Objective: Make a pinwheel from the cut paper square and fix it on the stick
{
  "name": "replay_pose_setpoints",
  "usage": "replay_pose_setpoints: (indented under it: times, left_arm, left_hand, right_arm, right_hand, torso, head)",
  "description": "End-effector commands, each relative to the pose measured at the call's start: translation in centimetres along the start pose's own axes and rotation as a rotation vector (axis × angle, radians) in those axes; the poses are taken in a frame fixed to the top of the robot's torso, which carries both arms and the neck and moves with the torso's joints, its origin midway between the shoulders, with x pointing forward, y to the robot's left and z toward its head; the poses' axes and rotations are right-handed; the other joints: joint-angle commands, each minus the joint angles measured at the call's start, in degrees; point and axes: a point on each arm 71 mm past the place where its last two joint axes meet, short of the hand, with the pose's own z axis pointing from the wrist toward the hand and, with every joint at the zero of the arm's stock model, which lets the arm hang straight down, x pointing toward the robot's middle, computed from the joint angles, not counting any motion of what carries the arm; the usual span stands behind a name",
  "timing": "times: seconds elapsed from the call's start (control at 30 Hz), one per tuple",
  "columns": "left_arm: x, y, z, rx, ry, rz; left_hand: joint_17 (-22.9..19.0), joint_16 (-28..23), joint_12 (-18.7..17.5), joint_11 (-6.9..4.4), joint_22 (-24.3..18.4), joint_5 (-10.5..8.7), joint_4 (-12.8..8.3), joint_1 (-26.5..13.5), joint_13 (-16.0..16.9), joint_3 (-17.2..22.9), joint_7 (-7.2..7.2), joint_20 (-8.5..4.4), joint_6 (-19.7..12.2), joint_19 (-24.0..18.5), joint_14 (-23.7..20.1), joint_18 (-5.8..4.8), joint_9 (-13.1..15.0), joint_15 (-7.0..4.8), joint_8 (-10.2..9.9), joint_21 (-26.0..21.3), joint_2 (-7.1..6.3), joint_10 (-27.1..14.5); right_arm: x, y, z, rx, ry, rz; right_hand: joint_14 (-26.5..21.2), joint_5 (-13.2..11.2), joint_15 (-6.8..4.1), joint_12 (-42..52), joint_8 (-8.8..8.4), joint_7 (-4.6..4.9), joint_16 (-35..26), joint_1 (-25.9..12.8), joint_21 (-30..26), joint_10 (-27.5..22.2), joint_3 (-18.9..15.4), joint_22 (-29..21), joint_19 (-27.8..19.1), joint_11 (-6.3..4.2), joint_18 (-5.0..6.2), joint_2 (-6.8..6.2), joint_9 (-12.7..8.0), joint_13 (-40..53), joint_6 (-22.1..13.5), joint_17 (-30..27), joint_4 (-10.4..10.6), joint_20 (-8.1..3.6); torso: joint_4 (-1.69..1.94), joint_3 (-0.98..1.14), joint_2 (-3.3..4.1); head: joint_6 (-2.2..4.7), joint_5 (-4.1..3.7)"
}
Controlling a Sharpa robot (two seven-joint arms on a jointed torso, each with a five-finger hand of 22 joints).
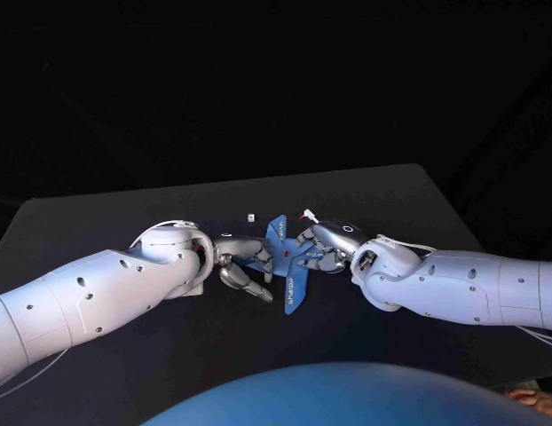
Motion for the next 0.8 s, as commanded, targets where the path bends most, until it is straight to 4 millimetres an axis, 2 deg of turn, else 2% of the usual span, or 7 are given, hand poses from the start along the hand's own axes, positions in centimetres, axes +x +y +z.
replay_pose_setpoints:
  times: [0.03, 0.3, 0.4, 0.53, 0.57, 0.73, 0.8]
  left_arm:
    - [-0.6, -0.5, -0.1, 0.033, -0.065, -0.001]
    - [-2.0, -1.2, -0.9, 0.096, -0.130, -0.178]
    - [-2.9, -1.2, -1.6, 0.121, -0.174, -0.295]
    - [-4.6, -1.0, -2.6, 0.142, -0.272, -0.397]
    - [-5.1, -0.8, -2.8, 0.145, -0.305, -0.415]
    - [-6.9, -0.1, -3.4, 0.132, -0.465, -0.395]
    - [-7.7, 0.4, -3.3, 0.103, -0.536, -0.326]
  left_hand:
    - [0.2, 0.3, 0.0, -0.10, 0.1, -0.24, 0.0, 0.8, 0.0, 0.6, -0.05, -0.12, 0.6, 0.4, 0.7, 0.26, 0.1, -0.14, -0.4, -0.1, -0.27, 0.8]
    - [1.7, 2.0, 0.6, -0.48, 0.6, -0.27, -0.1, 1.9, 0.4, 1.2, 0.74, -0.07, 1.1, 2.0, 5.2, 0.49, 0.3, -0.29, -1.7, 0.7, 0.45, 5.6]
    - [3.2, 4.1, 1.6, -0.64, 1.2, -0.28, -0.3, 3.2, 1.0, 1.5, 1.31, -0.03, 1.3, 4.3, 9.9, 0.44, 0.6, -0.23, -2.5, 1.8, 1.48, 11.6]
    - [6.7, 9.4, 4.4, -1.07, 2.6, -0.30, -0.5, 6.1, 2.0, 2.2, 1.01, -0.09, 1.8, 9.8, 21.0, 0.67, 1.0, -0.54, -3.4, 4.1, 2.23, 23.6]
    - [8.6, 12.5, 5.4, -1.61, 3.6, -0.30, -0.7, 7.4, 2.3, 2.6, 0.86, -0.15, 2.0, 13.6, 27.2, 1.16, 1.1, -1.03, -3.7, 5.9, 2.55, 26.3]
    - [12.7, 19.9, 8.8, -3.91, 6.0, -0.26, -1.6, 12.5, 3.8, 4.3, -0.16, -0.38, 2.9, 26.5, 37.1, 3.71, 1.2, -3.85, -4.9, 11.3, 2.84, 34.3]
    - [16.2, 25.8, 11.0, -5.83, 6.5, -0.33, -2.0, 14.6, 5.3, 5.1, -0.33, -1.17, 3.8, 33.1, 42.9, 4.96, 1.2, -6.00, -5.6, 13.6, 2.36, 39.3]
  right_arm:
    - [0.5, 0.0, -0.1, 0.002, 0.040, -0.005]
    - [0.6, 0.0, 0.0, 0.008, 0.047, -0.007]
    - [0.6, -0.1, 0.0, 0.010, 0.051, -0.009]
    - [0.6, -0.1, 0.0, 0.012, 0.053, -0.010]
    - [0.6, -0.1, 0.0, 0.012, 0.053, -0.010]
    - [0.7, -0.1, 0.1, 0.013, 0.053, -0.011]
    - [0.7, -0.1, 0.1, 0.014, 0.053, -0.012]
  right_hand:
    - [6.1, 0.3, 0.42, 0.2, 0.16, -0.12, 0.2, 0.4, 0.0, 6.2, -0.1, 8.5, 0.0, 0.39, 0.84, 0.12, 0.0, 15.1, 0.3, 15.1, -0.1, 0.37]
    - [6.1, 0.3, 0.40, 0.2, 0.23, -0.13, 0.2, 0.4, 0.0, 6.2, -0.1, 8.5, 0.0, 0.38, 0.84, 0.21, 0.0, 15.1, 0.5, 15.1, -0.1, 0.37]
    - [6.1, 0.3, 0.39, 0.2, 0.27, -0.14, 0.2, 0.4, 0.0, 6.2, -0.1, 8.5, 0.0, 0.38, 0.86, 0.27, 0.0, 15.1, 0.5, 15.1, -0.1, 0.37]
    - [6.1, 0.3, 0.37, 0.2, 0.30, -0.15, 0.2, 0.4, 0.0, 6.2, -0.1, 8.5, 0.0, 0.38, 0.85, 0.31, 0.0, 15.1, 0.6, 15.1, -0.1, 0.36]
    - [6.1, 0.3, 0.37, 0.2, 0.30, -0.15, 0.2, 0.4, 0.0, 6.2, -0.1, 8.5, 0.0, 0.38, 0.85, 0.31, 0.0, 15.1, 0.6, 15.1, -0.1, 0.36]
    - [6.1, 0.3, 0.37, 0.2, 0.30, -0.15, 0.2, 0.4, 0.0, 6.2, -0.1, 8.5, 0.0, 0.38, 0.85, 0.31, 0.0, 15.1, 0.6, 15.1, -0.1, 0.36]
    - [6.1, 0.3, 0.35, 0.2, 0.34, -0.16, 0.2, 0.4, 0.1, 6.2, 0.0, 8.6, 0.0, 0.37, 0.84, 0.38, 0.0, 15.1, 0.7, 15.1, -0.1, 0.36]
  torso:
    - [0.02, 0.01, 0.00]
    - [-0.05, 0.01, 0.00]
    - [0.00, 0.04, -0.04]
    - [0.00, 0.08, -0.05]
    - [-0.01, 0.06, -0.02]
    - [-0.02, 0.03, 0.02]
    - [-0.05, 0.01, 0.02]
  head:
    - [0.00, -0.04]
    - [0.00, 0.02]
    - [0.00, -0.06]
    - [0.00, -0.14]
    - [0.00, -0.15]
    - [0.00, -0.12]
    - [0.00, 0.01]
